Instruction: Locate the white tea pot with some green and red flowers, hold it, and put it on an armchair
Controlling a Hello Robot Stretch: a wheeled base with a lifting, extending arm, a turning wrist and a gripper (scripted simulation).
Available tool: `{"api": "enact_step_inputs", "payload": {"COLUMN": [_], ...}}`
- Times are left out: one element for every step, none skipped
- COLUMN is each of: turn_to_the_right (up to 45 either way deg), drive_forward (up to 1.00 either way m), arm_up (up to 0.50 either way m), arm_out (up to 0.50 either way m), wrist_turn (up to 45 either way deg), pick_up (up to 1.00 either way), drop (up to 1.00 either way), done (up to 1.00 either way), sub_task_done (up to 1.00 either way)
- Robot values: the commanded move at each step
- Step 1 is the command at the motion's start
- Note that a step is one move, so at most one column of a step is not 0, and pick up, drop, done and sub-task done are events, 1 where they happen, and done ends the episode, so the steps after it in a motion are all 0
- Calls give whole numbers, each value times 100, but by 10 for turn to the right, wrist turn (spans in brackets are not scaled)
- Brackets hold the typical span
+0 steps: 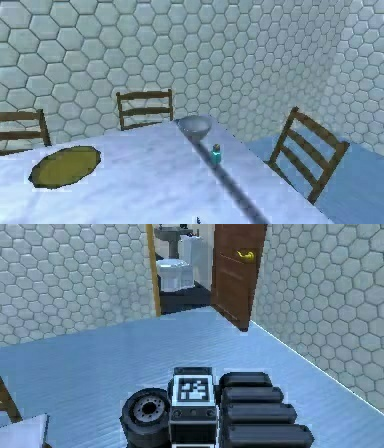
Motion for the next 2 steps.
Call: {"api": "enact_step_inputs", "payload": {"turn_to_the_right": [450, 390], "drive_forward": [0, 0], "arm_up": [0, 0], "arm_out": [0, 0], "wrist_turn": [0, 0], "pick_up": [0, 0], "drop": [0, 0], "done": [0, 0], "sub_task_done": [0, 0]}}
